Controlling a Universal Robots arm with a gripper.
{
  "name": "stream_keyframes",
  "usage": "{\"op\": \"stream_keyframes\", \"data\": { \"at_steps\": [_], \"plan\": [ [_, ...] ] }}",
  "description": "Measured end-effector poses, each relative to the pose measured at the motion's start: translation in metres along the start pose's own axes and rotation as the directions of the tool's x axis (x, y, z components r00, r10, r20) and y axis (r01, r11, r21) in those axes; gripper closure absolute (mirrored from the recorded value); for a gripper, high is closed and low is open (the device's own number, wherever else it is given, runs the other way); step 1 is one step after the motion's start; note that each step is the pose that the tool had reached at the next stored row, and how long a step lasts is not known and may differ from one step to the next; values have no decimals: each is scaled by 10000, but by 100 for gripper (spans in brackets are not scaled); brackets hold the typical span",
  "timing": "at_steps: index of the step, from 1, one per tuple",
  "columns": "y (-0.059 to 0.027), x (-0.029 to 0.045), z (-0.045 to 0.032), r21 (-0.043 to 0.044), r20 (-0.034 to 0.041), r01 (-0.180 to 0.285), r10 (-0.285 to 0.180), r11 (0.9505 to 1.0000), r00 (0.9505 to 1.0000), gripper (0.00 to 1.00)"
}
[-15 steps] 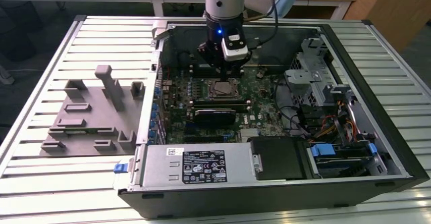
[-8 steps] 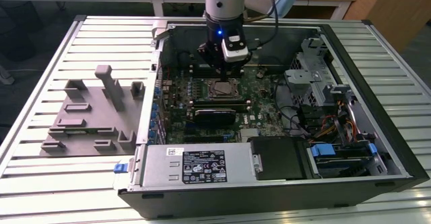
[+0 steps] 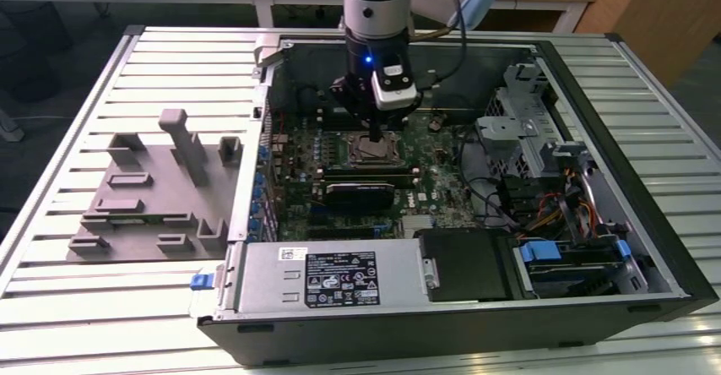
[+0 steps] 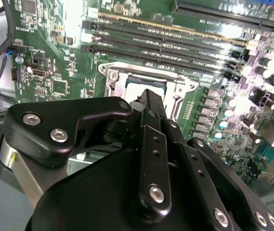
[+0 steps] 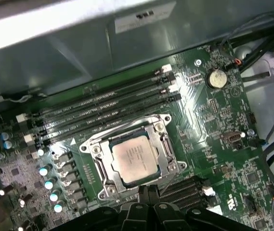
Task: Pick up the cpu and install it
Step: 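Install the second cpu locking lever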
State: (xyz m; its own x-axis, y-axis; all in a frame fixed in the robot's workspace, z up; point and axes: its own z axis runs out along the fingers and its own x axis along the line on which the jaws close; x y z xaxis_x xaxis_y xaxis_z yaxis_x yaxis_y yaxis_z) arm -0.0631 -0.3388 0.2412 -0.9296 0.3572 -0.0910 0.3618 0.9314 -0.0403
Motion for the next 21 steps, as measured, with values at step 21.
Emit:
{"op": "stream_keyframes", "data": {
  "at_steps": [21],
  "plan": [
    [-209,-78,42,-132,-30,262,-262,9996,9997,89]
  ]
}}
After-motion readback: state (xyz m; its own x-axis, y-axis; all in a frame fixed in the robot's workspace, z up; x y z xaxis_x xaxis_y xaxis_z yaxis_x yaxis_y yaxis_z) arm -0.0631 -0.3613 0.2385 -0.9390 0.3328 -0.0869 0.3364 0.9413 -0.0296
